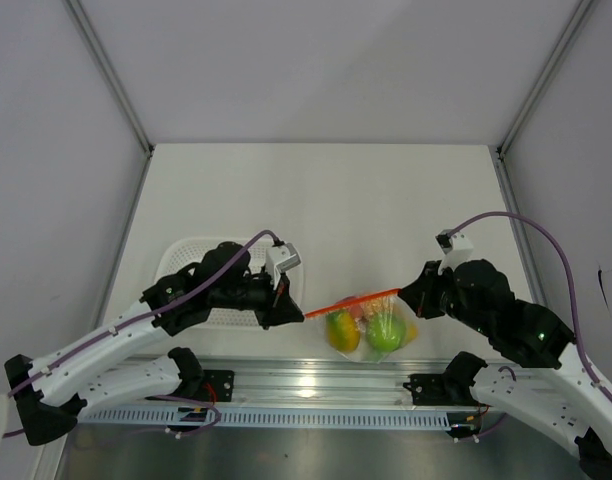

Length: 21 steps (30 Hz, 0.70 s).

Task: Place the food in the zip-top bag and seal the zipper
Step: Zip the zipper food storage bag at the center of the board, then place the zipper food storage bag at the center of the board.

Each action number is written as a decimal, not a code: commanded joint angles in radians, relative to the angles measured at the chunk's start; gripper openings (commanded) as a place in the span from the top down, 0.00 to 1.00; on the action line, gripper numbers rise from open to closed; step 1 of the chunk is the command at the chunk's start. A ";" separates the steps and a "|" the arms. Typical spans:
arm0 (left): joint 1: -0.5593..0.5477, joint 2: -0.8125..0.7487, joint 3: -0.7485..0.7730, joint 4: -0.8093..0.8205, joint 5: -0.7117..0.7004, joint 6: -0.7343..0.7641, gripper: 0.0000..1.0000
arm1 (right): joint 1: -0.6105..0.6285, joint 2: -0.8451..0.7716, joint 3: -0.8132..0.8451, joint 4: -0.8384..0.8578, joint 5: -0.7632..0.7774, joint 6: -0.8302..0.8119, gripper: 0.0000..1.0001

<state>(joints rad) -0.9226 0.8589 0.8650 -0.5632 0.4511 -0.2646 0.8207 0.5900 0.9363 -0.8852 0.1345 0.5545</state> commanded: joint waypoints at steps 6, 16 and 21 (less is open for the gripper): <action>0.031 -0.011 -0.035 -0.029 -0.123 -0.047 0.99 | -0.011 -0.007 0.004 0.014 0.103 0.025 1.00; 0.031 0.002 0.020 0.034 -0.314 -0.087 0.01 | -0.011 0.045 -0.016 0.057 0.144 0.009 1.00; 0.031 -0.014 0.075 -0.035 -0.481 -0.084 0.00 | -0.031 0.149 0.032 0.077 0.208 -0.025 1.00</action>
<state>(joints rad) -0.8989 0.8692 0.8738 -0.5713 0.1120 -0.3401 0.8047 0.6880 0.9199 -0.8619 0.2623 0.5583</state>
